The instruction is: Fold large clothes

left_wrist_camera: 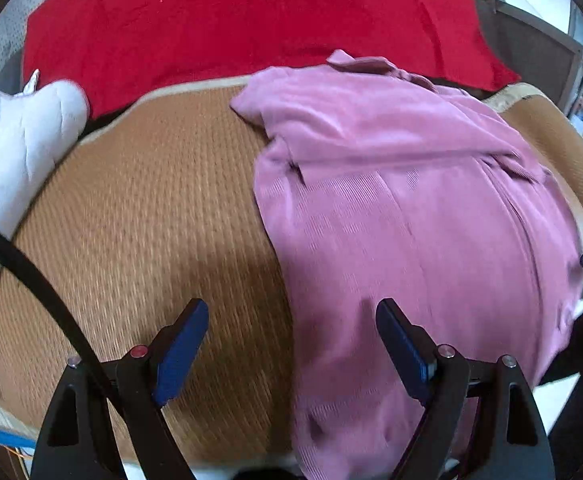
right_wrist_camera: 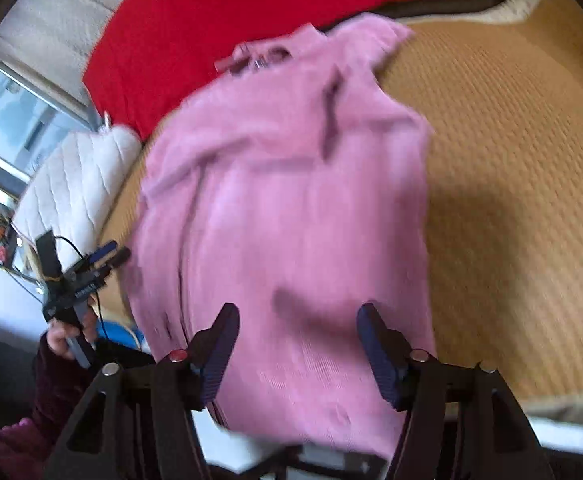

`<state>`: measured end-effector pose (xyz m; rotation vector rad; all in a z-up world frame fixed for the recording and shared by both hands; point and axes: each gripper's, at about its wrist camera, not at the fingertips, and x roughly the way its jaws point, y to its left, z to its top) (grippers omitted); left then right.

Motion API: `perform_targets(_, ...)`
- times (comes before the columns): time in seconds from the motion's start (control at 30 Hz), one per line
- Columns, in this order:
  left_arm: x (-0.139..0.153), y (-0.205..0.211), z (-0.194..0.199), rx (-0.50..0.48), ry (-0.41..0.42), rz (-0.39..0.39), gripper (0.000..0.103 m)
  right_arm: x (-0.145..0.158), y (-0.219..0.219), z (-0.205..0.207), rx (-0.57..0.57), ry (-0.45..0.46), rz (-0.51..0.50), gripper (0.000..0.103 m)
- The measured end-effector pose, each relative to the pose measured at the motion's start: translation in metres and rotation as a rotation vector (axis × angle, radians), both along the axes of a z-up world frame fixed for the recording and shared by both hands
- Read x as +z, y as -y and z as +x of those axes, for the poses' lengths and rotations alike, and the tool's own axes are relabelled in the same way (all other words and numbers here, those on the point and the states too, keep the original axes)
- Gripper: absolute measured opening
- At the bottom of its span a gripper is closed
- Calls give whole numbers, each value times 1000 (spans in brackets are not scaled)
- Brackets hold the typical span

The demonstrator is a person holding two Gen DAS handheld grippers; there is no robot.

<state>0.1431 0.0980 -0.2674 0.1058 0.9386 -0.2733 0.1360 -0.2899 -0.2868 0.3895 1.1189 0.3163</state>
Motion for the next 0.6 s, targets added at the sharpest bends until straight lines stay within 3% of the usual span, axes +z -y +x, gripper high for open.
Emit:
perform_targets(0.27, -27, -6, -41, -2, -122, -11, 86, -37, 18, -44, -16, -210, -136, 70)
perform_targets(0.4, -37, -20, -40, 32, -211, -92, 86, -58, 29, -46, -63, -270, -184, 70)
perform_targets(0.6, -60, -52, -39, 135, -379, -263, 86, -86, 30, -28, -91, -347, -147, 70)
